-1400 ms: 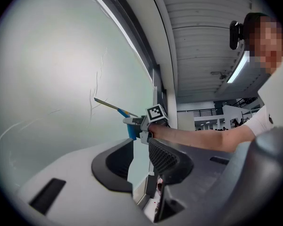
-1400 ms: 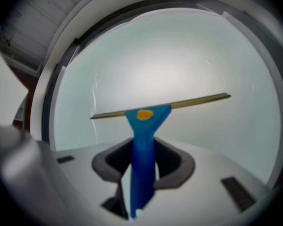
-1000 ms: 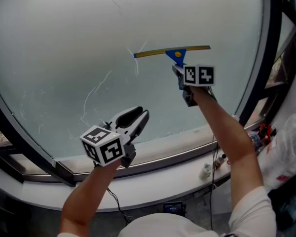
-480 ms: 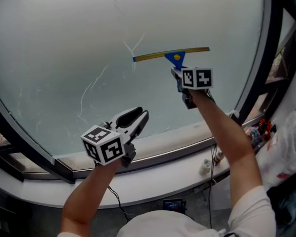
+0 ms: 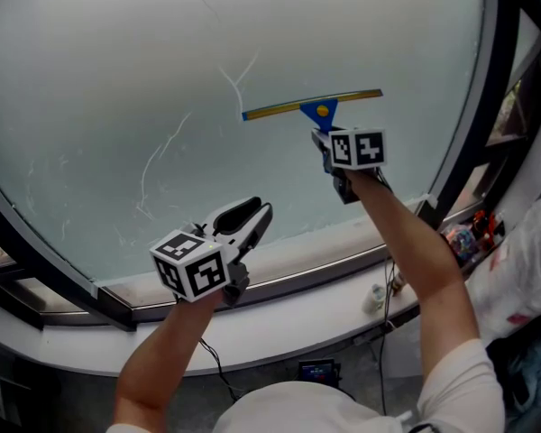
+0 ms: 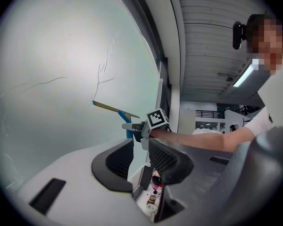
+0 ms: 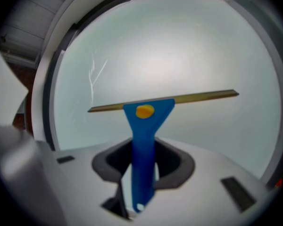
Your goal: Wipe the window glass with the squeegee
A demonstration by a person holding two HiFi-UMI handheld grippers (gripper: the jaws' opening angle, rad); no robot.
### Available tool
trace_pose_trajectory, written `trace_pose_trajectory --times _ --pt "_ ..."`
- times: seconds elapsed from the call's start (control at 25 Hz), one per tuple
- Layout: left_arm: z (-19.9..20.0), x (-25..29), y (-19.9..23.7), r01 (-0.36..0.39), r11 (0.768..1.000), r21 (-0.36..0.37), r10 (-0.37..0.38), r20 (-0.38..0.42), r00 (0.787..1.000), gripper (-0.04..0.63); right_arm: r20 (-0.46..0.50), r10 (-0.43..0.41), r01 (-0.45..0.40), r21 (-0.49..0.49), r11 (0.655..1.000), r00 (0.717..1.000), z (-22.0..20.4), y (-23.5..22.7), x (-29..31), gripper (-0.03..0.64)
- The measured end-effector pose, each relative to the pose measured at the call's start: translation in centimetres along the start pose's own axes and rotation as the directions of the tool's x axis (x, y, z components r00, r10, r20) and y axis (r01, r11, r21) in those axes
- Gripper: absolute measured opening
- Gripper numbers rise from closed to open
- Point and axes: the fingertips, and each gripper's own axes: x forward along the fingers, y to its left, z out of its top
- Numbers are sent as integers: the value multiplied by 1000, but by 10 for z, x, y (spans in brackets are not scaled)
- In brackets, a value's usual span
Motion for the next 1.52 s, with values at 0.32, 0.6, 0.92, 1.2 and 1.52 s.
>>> trace_pose_trajectory --times 0.32,0.6,0.92,1.2,1.52 --pt "-16 4 11 -11 999 -38 10 -24 1000 124 -40 -2 1 -12 1000 999 -21 -5 10 143" --pt "-26 7 16 -14 998 -56 12 -36 999 124 -73 -2 1 -15 1000 997 -42 -8 18 143" --pt "-43 9 22 -20 996 -92 16 -50 999 124 -121 -7 5 -21 1000 993 -72 -12 22 143" --pt "-56 10 23 -21 993 -114 14 -61 998 124 -153 -4 1 -20 1000 988 -95 -13 26 143" --pt "-68 13 28 -28 991 -132 18 -78 997 124 -179 3 -6 -16 1000 984 -117 -14 33 143"
